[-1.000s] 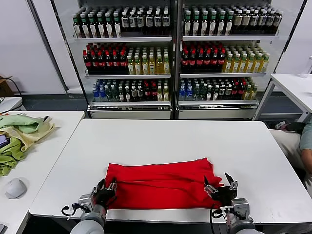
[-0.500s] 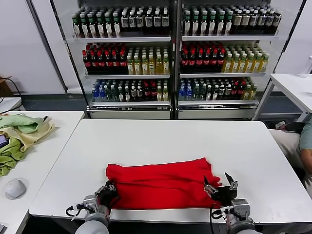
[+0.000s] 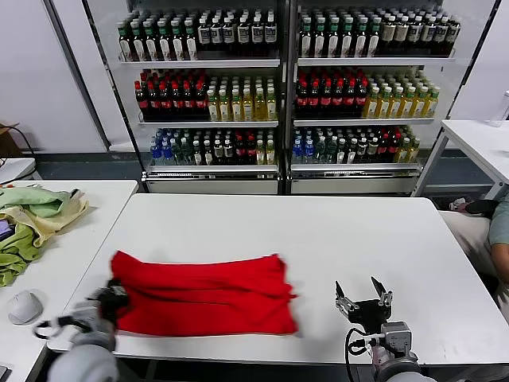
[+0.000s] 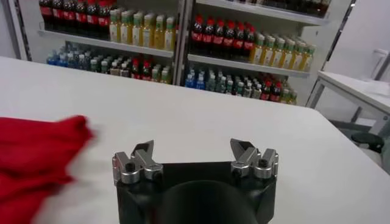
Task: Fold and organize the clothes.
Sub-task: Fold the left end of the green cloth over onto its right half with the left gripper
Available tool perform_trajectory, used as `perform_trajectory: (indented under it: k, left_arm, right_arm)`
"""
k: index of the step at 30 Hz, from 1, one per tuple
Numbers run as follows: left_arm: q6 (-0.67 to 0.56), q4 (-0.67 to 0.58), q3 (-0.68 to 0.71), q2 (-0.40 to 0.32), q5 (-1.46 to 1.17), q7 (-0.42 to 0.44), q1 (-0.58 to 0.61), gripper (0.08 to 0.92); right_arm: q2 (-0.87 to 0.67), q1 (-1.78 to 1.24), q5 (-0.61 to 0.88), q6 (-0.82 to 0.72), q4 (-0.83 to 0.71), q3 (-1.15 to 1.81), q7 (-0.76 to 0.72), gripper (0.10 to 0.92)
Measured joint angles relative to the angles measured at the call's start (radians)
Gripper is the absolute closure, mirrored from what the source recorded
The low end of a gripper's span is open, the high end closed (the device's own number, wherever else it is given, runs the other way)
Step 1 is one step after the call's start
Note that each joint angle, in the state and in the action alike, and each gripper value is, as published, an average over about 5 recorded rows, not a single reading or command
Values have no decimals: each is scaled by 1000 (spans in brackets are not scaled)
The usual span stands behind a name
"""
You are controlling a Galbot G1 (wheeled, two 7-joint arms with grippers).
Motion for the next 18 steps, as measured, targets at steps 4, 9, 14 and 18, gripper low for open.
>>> perform_trajectory:
  k: [4,9,14,18]
  left_arm:
    - [19,-9,-97,39,-7,21,5,895]
    - [34,-44,-133,52,-25,43,4,895]
    - [44,-113,-84,30,-79,65,-6,895]
    - [49,-168,-8,-9,-132,79,-20,895]
  right_arm:
    - [-1,4,0,0,-2,1,0,203]
    - [4,9,-1,0,-4,2,0,203]
    - [4,6,-4,0,-3,6,1,203]
    - [2,-3,-9,1,-2,11,2,203]
